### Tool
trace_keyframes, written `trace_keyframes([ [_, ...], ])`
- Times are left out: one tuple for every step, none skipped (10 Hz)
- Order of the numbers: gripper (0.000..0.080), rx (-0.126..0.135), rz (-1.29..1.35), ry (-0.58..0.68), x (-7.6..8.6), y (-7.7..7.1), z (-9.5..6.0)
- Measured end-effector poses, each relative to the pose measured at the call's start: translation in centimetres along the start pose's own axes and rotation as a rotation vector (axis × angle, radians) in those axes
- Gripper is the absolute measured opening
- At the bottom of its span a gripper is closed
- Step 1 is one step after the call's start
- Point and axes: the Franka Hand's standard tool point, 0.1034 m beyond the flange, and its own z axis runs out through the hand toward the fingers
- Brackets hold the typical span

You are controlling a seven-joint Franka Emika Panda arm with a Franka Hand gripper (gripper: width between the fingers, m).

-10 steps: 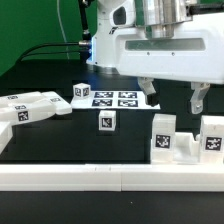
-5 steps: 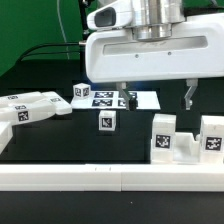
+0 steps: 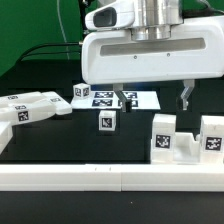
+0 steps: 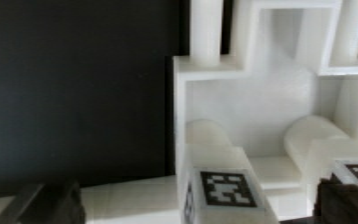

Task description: Assemble chair

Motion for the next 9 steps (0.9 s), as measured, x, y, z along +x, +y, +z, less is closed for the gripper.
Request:
trace_keyframes([
  [0.0649, -0.007, 0.001, 0.022, -0.4, 0.2, 0.0],
  [0.0649, -0.009, 0.003, 0.016, -0.7, 0.4, 0.3],
  [0.0649, -0.019, 0.001, 0.050, -0.4, 0.6, 0.4],
  [0.0649, -0.050, -0.008, 0.162, 0.1, 1.0, 0.4],
  [0.0649, -0.065, -0.017, 0.206, -0.4, 1.0, 0.7],
  [0.0649, -0.089, -0.028, 0.290, -0.1, 1.2, 0.7],
  [0.0649, -0.106, -0.039, 0.339, -0.1, 1.3, 1.1],
  [0.0649, -0.130, -0.051, 0.425, 0.2, 1.5, 1.0],
  [0.0649, -0.142, -0.061, 0.447, -0.3, 1.7, 1.8],
])
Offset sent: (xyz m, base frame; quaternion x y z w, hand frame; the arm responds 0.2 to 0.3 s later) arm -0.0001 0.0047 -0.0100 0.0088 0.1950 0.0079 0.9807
